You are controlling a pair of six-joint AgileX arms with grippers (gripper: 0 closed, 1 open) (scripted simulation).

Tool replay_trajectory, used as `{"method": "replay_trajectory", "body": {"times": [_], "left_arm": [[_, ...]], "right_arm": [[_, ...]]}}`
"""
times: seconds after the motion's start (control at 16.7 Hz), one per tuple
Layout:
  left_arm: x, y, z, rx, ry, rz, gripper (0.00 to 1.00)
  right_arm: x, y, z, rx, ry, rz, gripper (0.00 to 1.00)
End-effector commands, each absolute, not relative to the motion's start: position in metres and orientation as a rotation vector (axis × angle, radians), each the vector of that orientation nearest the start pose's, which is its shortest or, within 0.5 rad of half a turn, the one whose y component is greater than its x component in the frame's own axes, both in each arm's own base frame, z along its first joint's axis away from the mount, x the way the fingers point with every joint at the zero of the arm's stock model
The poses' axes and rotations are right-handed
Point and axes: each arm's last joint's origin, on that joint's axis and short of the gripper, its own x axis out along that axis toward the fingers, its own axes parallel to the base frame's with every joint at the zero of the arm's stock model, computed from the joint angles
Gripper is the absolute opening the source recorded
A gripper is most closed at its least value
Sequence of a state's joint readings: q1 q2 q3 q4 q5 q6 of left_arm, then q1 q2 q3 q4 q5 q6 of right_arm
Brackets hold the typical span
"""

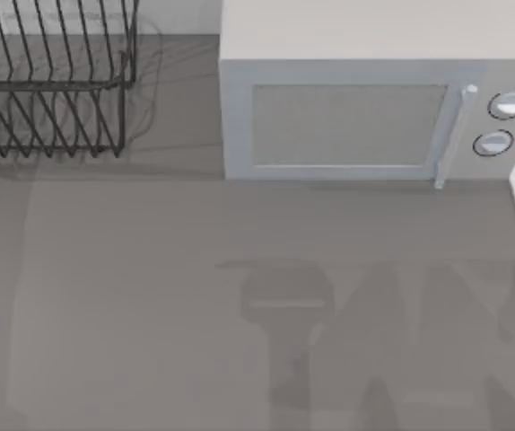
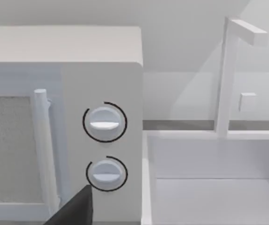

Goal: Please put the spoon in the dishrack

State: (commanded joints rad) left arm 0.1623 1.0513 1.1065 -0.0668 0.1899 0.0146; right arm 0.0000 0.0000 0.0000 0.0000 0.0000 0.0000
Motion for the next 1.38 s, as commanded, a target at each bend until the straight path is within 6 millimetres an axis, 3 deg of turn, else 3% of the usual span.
{"method": "replay_trajectory", "body": {"times": [0.3, 0.54, 0.78, 1.14, 1.38], "left_arm": [[0.32, 0.04, 0.339, 0.003, 0.001, -0.016, 0.0], [0.365, 0.034, 0.273, 0.006, -0.021, -0.018, 0.0], [0.38, 0.027, 0.225, 0.001, -0.004, -0.02, 0.0], [0.381, 0.025, 0.218, 0.0, 0.0, -0.02, 0.0], [0.381, 0.025, 0.218, 0.0, 0.0, -0.02, 0.3]], "right_arm": [[0.106, -0.001, 0.16, 0.0, 0.0, 0.0, 1.0], [0.106, -0.001, 0.16, 0.0, 0.0, 0.0, 1.0], [0.106, -0.001, 0.16, 0.0, 0.0, 0.0, 1.0], [0.106, -0.001, 0.16, 0.0, 0.0, 0.0, 1.0], [0.106, -0.001, 0.16, 0.0, 0.0, 0.0, 1.0]]}}
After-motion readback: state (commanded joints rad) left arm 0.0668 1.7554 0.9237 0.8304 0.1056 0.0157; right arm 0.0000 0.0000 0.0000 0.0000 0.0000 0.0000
